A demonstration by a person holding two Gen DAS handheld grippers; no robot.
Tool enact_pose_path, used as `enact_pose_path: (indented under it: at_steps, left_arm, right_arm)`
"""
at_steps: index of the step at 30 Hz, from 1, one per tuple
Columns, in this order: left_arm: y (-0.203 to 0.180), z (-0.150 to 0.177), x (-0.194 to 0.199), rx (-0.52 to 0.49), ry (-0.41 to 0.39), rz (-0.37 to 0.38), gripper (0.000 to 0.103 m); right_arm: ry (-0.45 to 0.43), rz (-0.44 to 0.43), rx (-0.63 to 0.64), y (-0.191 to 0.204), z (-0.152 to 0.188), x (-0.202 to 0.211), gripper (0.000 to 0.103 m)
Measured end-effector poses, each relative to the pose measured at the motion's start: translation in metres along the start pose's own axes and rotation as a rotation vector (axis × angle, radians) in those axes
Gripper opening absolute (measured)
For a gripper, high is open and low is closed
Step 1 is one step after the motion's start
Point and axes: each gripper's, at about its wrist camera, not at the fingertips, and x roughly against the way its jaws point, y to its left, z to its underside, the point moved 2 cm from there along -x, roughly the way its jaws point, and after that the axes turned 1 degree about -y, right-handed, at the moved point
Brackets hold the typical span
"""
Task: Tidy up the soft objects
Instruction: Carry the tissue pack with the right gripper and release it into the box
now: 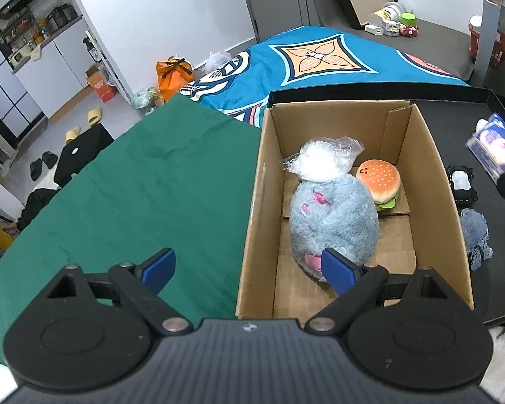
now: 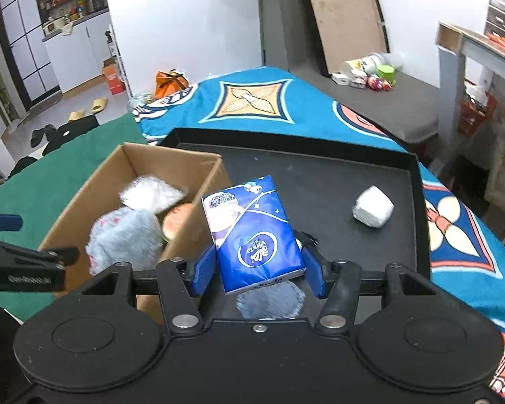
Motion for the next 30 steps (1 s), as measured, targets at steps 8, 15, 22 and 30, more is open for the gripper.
enact_pose_path:
  at_steps: [8,15,22,30]
  left_arm:
    - [0.006,0.001,-0.007,0.030,0.026,0.037,0.089]
    - [0.013,0.004,-0.012,0.061,0.053,0.071,0.056]
    - [0.021,0.007,-0.017,0.105,0.072,0.109,0.011]
    - [0.023,0.009,-0.015,0.112,0.059,0.130,0.011]
  right_arm:
    - [-0.012,-0.033,0.039,0.031,-0.017,0.003,0.054]
    - [-0.003,-0.029,0.064,0.054,-0.023,-0.001,0.055]
    - [0.015,-0.005,0.066,0.063,-0.022,-0.007,0.055]
    - [0.045,-0.031,0.031,0.064,-0.017,-0.012,0.070]
